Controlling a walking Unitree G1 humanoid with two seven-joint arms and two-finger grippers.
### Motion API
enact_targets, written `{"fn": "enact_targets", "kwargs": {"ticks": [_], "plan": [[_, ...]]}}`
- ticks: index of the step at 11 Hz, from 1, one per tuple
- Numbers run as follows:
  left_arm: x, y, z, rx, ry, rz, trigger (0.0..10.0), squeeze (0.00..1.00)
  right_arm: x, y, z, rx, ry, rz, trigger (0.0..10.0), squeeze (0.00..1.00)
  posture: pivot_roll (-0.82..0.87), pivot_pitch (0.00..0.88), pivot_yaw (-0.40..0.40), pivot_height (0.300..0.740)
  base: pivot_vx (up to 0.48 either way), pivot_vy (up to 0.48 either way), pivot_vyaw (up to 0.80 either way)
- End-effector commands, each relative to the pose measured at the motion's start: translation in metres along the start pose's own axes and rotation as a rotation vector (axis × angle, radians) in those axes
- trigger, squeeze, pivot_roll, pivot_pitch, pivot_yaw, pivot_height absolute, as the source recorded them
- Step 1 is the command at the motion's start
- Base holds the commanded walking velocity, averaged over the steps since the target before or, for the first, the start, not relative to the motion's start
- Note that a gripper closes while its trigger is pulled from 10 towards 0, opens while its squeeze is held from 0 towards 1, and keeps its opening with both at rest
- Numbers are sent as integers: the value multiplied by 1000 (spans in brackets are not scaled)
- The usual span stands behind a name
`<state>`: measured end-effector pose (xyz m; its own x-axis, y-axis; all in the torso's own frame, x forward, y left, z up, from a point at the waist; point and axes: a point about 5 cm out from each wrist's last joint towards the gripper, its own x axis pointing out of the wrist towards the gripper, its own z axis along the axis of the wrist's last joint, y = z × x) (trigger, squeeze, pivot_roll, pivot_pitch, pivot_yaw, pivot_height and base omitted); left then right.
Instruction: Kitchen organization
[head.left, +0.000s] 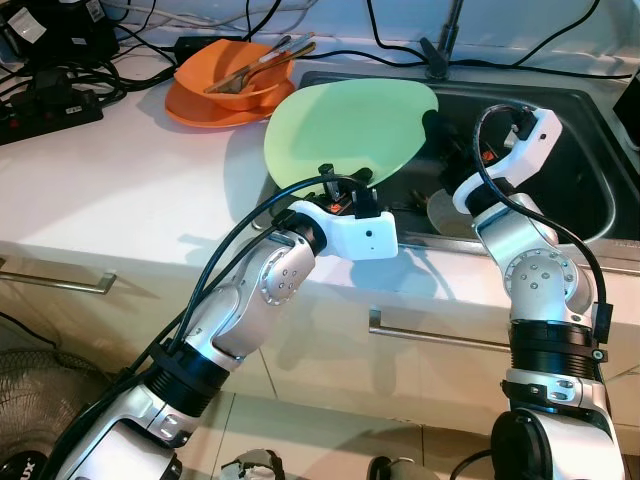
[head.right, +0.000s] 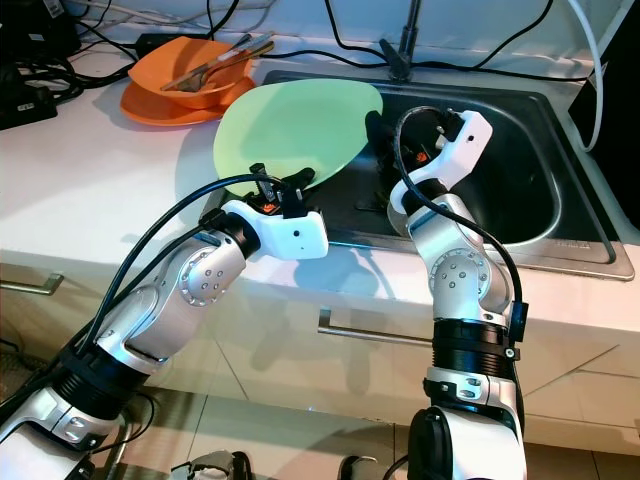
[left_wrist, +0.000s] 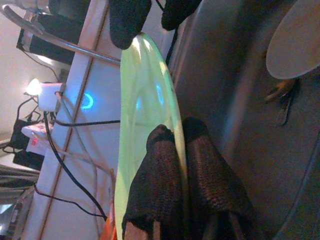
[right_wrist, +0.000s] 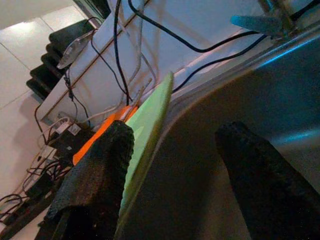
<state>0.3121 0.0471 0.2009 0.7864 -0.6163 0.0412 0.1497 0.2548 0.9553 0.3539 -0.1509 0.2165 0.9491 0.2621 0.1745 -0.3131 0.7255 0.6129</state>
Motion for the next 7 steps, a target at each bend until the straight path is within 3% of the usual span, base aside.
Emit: {"fn": "enact_targets", "kwargs": {"ticks": [1,4,5,6,7], "plan": [[1,8,6,15,-34,37,10000,0,4,7,0,9,11,27,10000,0,45,80,28,740,0,0,0],[1,4,12,11,-77,13,10000,0,6,10,-4,17,24,40,10000,0,46,82,26,740,0,0,0],[1,4,12,8,-82,11,10000,0,7,11,-3,17,23,43,9333,0,46,82,26,740,0,0,0],[1,4,12,9,-82,10,10000,0,8,11,-3,17,22,44,3843,0,48,82,26,740,0,0,0],[1,4,12,9,-82,9,10000,0,8,12,-2,15,20,44,784,0,48,82,26,740,0,0,0]]}}
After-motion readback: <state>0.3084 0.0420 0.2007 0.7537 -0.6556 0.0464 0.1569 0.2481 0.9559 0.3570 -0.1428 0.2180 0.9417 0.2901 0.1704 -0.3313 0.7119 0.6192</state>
